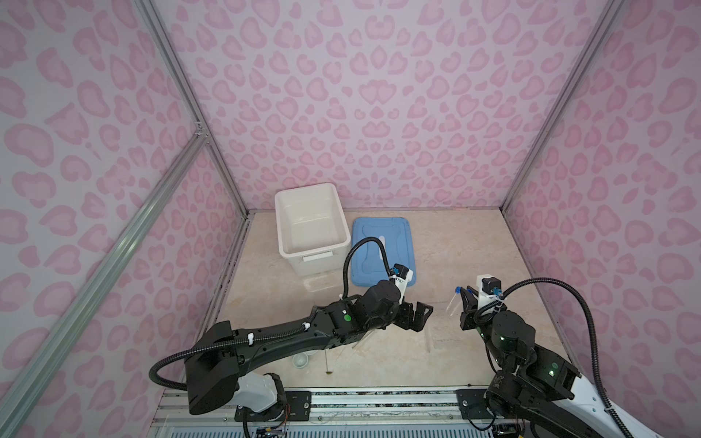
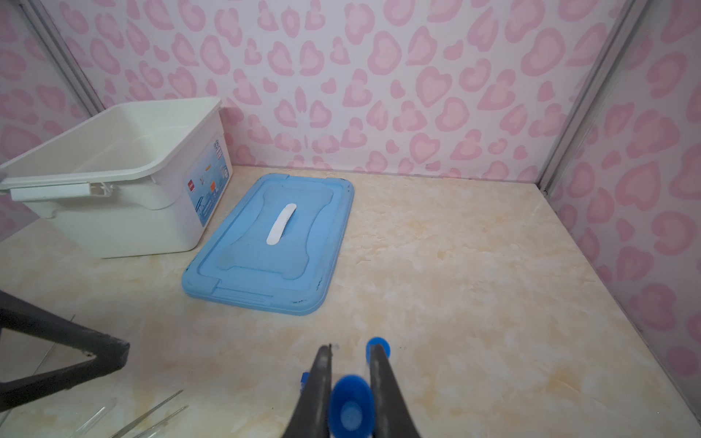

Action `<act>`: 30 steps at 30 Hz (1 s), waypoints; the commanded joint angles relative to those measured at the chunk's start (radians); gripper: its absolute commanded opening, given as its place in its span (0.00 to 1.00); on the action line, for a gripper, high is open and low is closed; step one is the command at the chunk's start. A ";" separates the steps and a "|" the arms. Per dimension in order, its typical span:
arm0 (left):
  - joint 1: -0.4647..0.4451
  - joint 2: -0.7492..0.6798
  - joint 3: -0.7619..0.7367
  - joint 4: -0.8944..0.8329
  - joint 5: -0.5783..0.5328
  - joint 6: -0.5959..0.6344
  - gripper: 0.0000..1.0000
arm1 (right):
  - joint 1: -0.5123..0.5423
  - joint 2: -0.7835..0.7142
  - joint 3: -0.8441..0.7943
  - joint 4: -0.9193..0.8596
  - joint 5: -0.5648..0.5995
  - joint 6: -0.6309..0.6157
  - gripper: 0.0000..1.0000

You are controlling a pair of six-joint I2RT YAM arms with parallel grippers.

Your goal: Organize the chemistry lab equipment

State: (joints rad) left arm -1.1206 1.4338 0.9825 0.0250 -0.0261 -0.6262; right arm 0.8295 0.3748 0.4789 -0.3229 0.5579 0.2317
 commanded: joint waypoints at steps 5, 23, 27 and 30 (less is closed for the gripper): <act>-0.008 0.065 0.053 -0.004 0.043 -0.010 0.98 | 0.002 -0.094 -0.095 0.054 0.111 0.025 0.12; -0.011 0.119 0.071 -0.013 0.051 -0.009 0.98 | -0.037 -0.041 -0.203 0.152 0.043 0.080 0.12; -0.011 0.117 0.067 -0.013 0.048 -0.009 0.98 | -0.063 -0.053 -0.218 0.160 0.024 0.079 0.12; -0.012 0.119 0.065 -0.013 0.046 -0.009 0.98 | -0.085 -0.038 -0.226 0.158 -0.003 0.078 0.12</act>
State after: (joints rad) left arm -1.1320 1.5452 1.0378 -0.0013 0.0223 -0.6304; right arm 0.7544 0.3298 0.2626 -0.1852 0.5751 0.3065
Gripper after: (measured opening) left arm 0.976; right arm 0.153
